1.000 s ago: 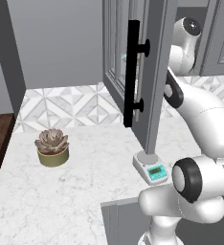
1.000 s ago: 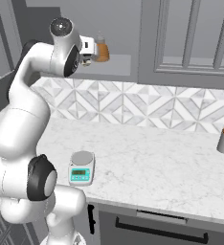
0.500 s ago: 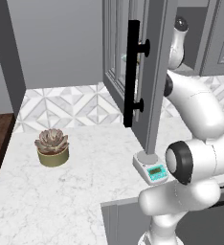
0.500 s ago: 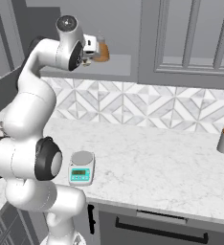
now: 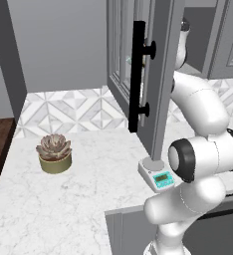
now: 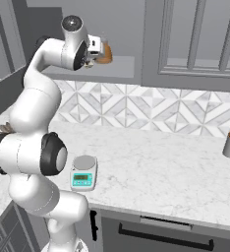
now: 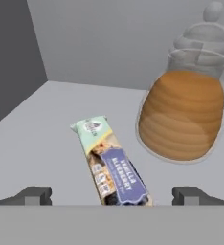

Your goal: Pick the bar and place it on the digital scale for weighing, and close the cabinet.

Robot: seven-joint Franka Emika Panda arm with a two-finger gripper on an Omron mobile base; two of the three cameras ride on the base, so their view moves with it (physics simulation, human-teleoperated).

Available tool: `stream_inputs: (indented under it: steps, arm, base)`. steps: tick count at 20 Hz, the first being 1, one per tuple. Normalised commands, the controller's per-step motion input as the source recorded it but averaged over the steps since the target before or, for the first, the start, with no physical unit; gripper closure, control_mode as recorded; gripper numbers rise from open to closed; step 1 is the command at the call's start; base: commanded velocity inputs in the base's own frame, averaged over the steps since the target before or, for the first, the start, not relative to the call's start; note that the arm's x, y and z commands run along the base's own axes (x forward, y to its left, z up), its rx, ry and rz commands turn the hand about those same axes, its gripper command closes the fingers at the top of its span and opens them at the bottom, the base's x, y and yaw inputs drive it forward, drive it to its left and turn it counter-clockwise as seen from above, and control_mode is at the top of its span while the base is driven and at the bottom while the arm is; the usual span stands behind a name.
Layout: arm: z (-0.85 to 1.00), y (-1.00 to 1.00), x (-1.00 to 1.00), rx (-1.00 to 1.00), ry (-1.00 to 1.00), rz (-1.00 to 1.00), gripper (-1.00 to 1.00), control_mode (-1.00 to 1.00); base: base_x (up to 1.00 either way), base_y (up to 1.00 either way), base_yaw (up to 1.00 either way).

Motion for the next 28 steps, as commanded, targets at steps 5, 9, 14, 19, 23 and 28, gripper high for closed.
stream_inputs:
  steps: [5, 9, 14, 19, 23, 28]
  arm:
    - [-0.21, 0.0, 0.13, 0.0, 0.0, 0.01, -1.0, -1.0]
    - [-0.01, 0.0, 0.24, 0.0, 0.0, 0.0, -1.0, -1.0]
    - [-0.15, 0.01, 0.15, 0.0, 0.0, 0.0, -1.0, -1.0]
    - [-0.31, 0.13, 0.23, 0.0, 0.0, 0.01, 1.0, -1.0]
    - [-0.23, 0.18, 0.14, -0.01, -0.01, 0.03, 1.0, -1.0]
    - [-0.27, 0.17, 0.01, -0.01, -0.01, 0.06, 1.0, -1.0]
  base:
    - [0.0, 0.0, 0.0]
    - [0.0, 0.0, 0.0]
    - [0.0, 0.0, 0.0]
    - [0.0, 0.0, 0.0]
    - [0.0, 0.0, 0.0]
    - [0.0, 0.0, 0.0]
